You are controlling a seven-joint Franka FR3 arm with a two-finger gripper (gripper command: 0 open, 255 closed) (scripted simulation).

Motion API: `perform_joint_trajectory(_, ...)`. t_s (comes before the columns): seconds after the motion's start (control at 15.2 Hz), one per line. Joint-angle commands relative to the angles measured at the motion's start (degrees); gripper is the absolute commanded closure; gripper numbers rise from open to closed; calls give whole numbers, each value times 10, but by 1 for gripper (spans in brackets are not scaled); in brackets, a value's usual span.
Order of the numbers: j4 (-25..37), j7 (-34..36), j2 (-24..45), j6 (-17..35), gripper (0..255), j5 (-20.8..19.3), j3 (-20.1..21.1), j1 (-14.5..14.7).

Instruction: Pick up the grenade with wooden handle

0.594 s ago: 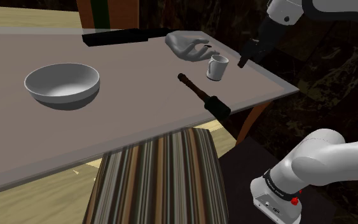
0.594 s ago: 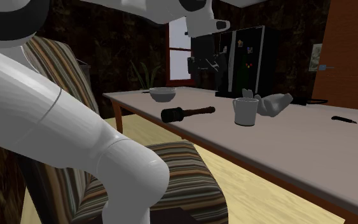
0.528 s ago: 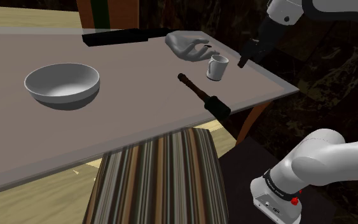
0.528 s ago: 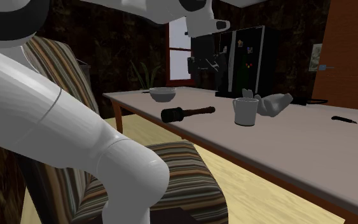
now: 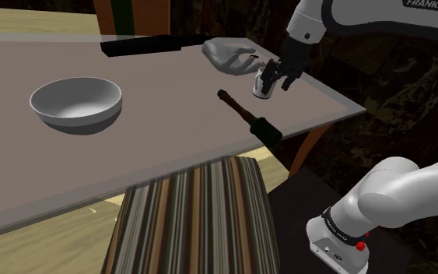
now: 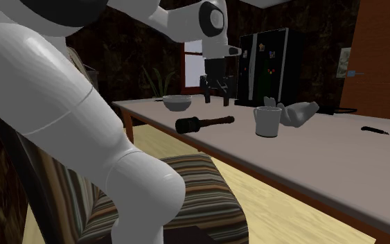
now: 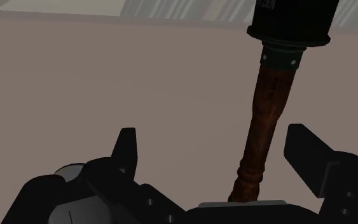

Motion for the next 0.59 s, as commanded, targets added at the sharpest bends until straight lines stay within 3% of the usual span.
perform_joint_trajectory(0.0,3,16,28,11,0,16,11,6)
perform_joint_trajectory(0.33,31,55,110,38,0,49,37,19)
perform_joint_trajectory(0.53,9,53,111,61,0,50,38,20)
